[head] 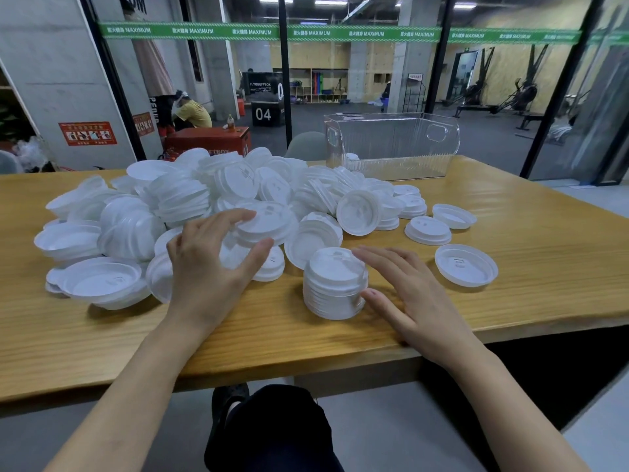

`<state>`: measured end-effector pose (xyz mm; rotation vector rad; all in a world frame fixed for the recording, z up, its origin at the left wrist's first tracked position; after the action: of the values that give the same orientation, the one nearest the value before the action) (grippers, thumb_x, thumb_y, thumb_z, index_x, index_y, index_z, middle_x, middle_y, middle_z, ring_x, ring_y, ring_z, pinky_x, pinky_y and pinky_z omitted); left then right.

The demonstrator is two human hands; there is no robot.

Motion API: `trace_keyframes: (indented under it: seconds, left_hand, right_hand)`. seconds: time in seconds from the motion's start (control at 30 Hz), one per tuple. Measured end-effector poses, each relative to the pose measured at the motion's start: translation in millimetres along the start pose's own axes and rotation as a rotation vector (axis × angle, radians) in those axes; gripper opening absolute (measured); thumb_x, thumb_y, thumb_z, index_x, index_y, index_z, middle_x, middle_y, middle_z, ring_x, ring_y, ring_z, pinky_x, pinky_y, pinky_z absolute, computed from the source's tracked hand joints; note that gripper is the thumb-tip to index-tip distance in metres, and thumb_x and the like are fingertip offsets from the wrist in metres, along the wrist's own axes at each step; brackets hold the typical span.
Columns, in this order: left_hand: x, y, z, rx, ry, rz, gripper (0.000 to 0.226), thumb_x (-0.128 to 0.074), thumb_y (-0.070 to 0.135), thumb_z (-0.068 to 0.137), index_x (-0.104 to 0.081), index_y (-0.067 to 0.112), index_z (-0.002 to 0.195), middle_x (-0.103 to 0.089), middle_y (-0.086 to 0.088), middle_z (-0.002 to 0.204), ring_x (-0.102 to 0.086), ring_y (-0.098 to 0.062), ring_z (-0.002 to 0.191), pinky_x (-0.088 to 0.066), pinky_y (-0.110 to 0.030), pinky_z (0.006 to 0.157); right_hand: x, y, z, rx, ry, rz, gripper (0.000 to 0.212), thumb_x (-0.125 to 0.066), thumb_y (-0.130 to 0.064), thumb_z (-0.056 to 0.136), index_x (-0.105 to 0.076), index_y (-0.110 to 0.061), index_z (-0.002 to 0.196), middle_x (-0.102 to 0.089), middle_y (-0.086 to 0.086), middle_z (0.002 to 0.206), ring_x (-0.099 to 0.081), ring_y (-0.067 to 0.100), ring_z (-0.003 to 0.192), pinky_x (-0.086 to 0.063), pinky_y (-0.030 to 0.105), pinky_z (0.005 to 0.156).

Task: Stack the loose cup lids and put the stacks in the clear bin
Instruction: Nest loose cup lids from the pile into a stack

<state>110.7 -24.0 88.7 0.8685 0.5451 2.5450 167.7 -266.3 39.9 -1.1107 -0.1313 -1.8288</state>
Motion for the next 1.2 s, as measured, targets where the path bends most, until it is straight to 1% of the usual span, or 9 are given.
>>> trace_keyframes:
  seconds: [0.2,0.27,0.37,0.47,0.6,0.67,0.77,0.9,1.2]
  left_hand:
    - [-29.4,15.4,1.0,-0.04,-0.127,-0.15,0.04,-0.077,0.034,0.082,-0.063,0.017,0.116,-0.062,0.007,0.117,-0.052,0.001,0.107,-0.034,-0.002,0.09]
    - [-37.0,13.2,-2.8,-0.048,-0.157,-0.129,0.043,-0.074,0.036,0.081,-0.063,0.016,0.117,-0.063,0.003,0.121,-0.053,-0.004,0.112,-0.036,-0.005,0.093]
    - [-38.1,10.0,-5.8,-0.041,-0.16,-0.12,0.055,-0.067,0.056,0.081,-0.062,0.018,0.121,-0.061,0.003,0.129,-0.052,-0.01,0.12,-0.042,-0.024,0.101]
    - [-31.7,12.4,-4.6,-0.026,-0.129,-0.109,0.052,-0.058,0.059,0.079,-0.062,0.026,0.119,-0.061,0.013,0.125,-0.052,-0.012,0.12,-0.042,-0.037,0.102]
    - [-40.1,24.8,-6.1,0.042,-0.2,-0.266,0.051,-0.058,0.063,0.074,-0.063,0.034,0.116,-0.059,0.027,0.113,-0.05,-0.001,0.111,-0.031,-0.004,0.09]
    - [-50.3,33.2,-9.3,0.039,-0.258,-0.313,0.044,-0.062,0.062,0.073,-0.061,0.042,0.112,-0.057,0.034,0.11,-0.048,0.001,0.112,-0.029,-0.001,0.089]
    - [-58.4,41.6,-11.6,-0.002,-0.287,-0.331,0.038,-0.061,0.062,0.074,-0.057,0.048,0.108,-0.052,0.043,0.111,-0.047,0.002,0.114,-0.033,-0.012,0.096]
    - [-60.9,40.5,-15.5,-0.039,-0.287,-0.287,0.039,-0.059,0.063,0.075,-0.059,0.045,0.109,-0.054,0.034,0.119,-0.045,0.001,0.117,-0.038,-0.033,0.1]
    - [-67.0,36.6,-22.3,-0.035,-0.327,-0.246,0.047,-0.059,0.066,0.074,-0.063,0.042,0.113,-0.055,0.033,0.122,-0.043,0.0,0.12,-0.041,-0.049,0.098]
  right_hand:
    - [1.0,2.0,-0.7,-0.018,0.011,0.027,0.059,-0.028,-0.067,0.096,-0.045,-0.036,0.144,-0.048,-0.023,0.143,-0.037,0.008,0.132,-0.033,0.033,0.11]
    - [1.0,2.8,-0.5,-0.019,0.011,0.028,0.058,-0.029,-0.067,0.097,-0.045,-0.036,0.144,-0.048,-0.023,0.142,-0.038,0.009,0.132,-0.034,0.034,0.11]
    - [1.9,2.9,-0.6,-0.015,0.017,0.031,0.057,-0.03,-0.065,0.097,-0.046,-0.035,0.143,-0.049,-0.024,0.141,-0.038,0.009,0.131,-0.035,0.035,0.108]
    - [2.2,3.4,-0.8,-0.018,0.021,0.037,0.056,-0.032,-0.064,0.097,-0.046,-0.035,0.142,-0.049,-0.024,0.14,-0.039,0.011,0.131,-0.037,0.037,0.108]
    - [4.6,2.2,-0.5,-0.007,0.052,0.033,0.057,-0.032,-0.063,0.097,-0.045,-0.033,0.143,-0.05,-0.02,0.141,-0.039,0.011,0.131,-0.036,0.037,0.108]
    - [6.6,1.4,-0.8,0.003,0.072,0.036,0.058,-0.033,-0.063,0.097,-0.043,-0.032,0.145,-0.048,-0.018,0.143,-0.039,0.01,0.131,-0.034,0.032,0.108]
    - [8.8,2.6,-1.7,0.001,0.09,0.068,0.061,-0.033,-0.064,0.096,-0.037,-0.033,0.148,-0.043,-0.018,0.146,-0.037,0.009,0.134,-0.03,0.025,0.109]
    - [10.4,1.9,-2.2,0.015,0.103,0.057,0.062,-0.033,-0.064,0.097,-0.031,-0.033,0.15,-0.04,-0.014,0.152,-0.036,0.01,0.137,-0.027,0.023,0.111]
    - [7.0,-1.0,-1.4,0.049,0.072,0.031,0.056,-0.034,-0.062,0.098,-0.052,-0.029,0.14,-0.049,-0.016,0.144,-0.042,0.017,0.132,-0.038,0.044,0.107]
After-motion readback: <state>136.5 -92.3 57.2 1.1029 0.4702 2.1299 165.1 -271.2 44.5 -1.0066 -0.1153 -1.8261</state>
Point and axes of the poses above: each hand's wrist, its own z-axis towards the middle knuckle, its own x-axis out of the back of the hand, y = z × x, the point moved 9 cm from there along z, towards the middle knuckle
